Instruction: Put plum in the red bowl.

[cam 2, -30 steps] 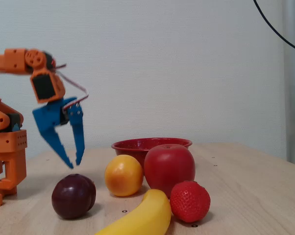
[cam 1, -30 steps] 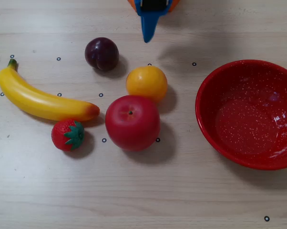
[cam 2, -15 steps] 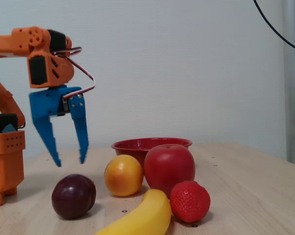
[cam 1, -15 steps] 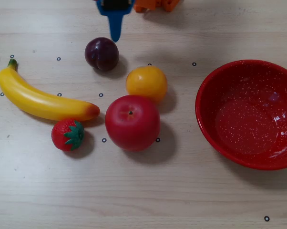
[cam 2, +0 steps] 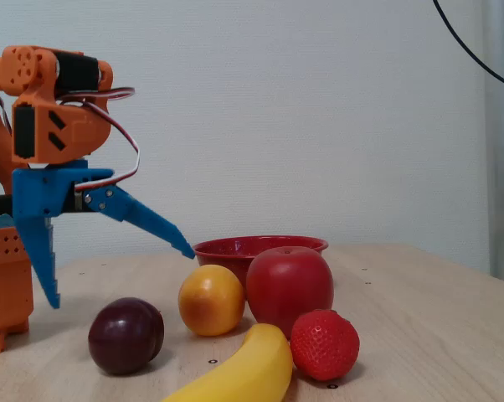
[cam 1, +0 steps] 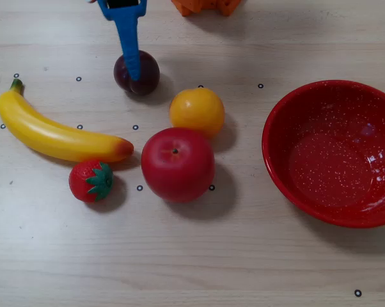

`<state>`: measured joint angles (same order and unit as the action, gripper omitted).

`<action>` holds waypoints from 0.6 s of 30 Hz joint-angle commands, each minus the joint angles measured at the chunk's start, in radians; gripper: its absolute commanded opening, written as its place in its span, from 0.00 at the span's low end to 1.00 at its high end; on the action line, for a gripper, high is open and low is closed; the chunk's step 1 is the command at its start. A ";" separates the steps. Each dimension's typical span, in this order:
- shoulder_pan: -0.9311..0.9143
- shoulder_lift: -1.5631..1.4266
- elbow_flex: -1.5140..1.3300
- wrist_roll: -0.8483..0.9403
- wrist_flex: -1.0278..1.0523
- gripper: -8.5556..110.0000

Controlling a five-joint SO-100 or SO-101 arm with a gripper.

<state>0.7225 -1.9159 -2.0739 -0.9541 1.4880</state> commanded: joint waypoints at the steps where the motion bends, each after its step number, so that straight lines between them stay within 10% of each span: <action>1: 0.003 0.005 0.063 -0.011 -0.026 0.58; 18: -0.095 0.265 0.160 0.014 -0.160 0.60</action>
<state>0.6535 -1.6337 -1.9972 -0.9526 1.3453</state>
